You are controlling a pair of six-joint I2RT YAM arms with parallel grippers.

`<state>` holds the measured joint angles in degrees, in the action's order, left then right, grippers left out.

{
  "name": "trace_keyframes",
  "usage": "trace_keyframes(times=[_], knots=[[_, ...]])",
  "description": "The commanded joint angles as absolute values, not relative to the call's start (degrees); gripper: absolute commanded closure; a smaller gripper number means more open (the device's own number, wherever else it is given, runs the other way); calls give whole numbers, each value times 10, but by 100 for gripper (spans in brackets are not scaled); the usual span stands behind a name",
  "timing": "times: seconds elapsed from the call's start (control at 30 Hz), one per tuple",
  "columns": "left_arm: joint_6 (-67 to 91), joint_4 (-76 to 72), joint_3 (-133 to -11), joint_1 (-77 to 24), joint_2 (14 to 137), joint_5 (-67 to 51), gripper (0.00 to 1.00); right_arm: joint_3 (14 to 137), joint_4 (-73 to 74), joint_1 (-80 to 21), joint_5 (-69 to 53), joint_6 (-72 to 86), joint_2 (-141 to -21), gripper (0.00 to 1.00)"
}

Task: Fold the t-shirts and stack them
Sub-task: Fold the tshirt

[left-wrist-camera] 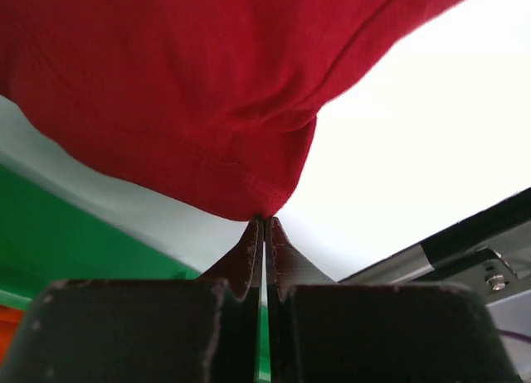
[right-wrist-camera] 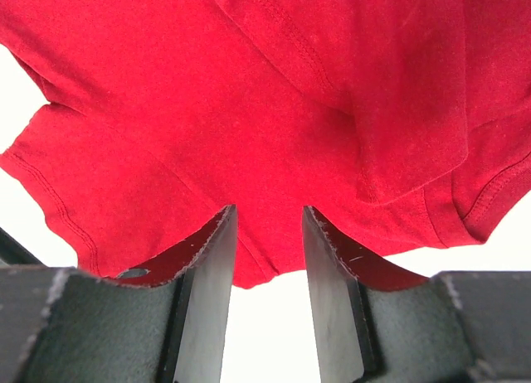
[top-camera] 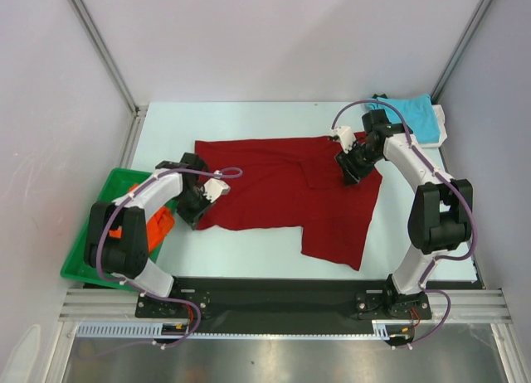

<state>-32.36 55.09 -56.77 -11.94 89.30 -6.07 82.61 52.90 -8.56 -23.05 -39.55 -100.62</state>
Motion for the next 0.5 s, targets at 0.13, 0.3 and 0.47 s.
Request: trace_keyframes(times=[0.13, 0.3, 0.47], knots=[[-337, 586, -554, -116, 831, -45, 100, 797, 526, -81, -257, -422, -971, 57], [-349, 568, -527, -110, 807, -2, 99, 762, 543, -82, -286, -462, -927, 57], [-338, 546, -505, -110, 814, -4, 100, 687, 589, -88, -306, -556, -839, 57]])
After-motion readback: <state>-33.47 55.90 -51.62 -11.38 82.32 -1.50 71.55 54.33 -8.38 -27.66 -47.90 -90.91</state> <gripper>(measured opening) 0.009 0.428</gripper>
